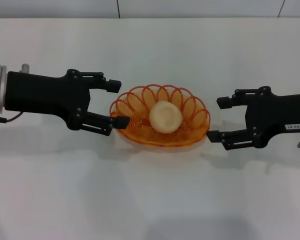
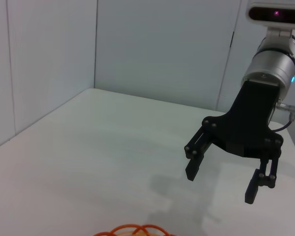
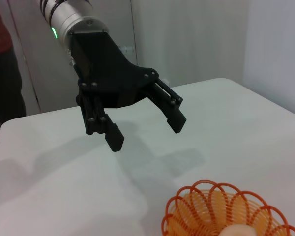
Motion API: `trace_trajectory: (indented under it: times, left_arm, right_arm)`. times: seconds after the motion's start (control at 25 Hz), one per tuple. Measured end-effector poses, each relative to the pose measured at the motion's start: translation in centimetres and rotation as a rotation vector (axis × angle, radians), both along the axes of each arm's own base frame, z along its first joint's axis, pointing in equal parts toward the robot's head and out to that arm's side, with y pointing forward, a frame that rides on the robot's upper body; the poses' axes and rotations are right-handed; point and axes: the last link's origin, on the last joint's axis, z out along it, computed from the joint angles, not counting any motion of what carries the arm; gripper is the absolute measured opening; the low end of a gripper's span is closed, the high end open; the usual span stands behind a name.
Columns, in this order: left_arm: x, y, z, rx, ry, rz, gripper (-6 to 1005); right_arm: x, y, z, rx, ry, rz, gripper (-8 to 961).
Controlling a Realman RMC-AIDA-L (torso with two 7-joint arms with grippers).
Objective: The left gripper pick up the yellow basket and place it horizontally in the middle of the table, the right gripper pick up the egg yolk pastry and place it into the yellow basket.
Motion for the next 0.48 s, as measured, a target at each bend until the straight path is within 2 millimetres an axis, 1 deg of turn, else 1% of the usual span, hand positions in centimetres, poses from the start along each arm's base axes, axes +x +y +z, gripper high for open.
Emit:
trace_trajectory:
  times: [0.48]
  left_arm:
    - [-0.30, -0.09, 0.17, 0.005, 0.002, 0.005, 888]
  right_arm:
    - [-0.20, 0.03, 0.05, 0.000, 0.000, 0.007, 790]
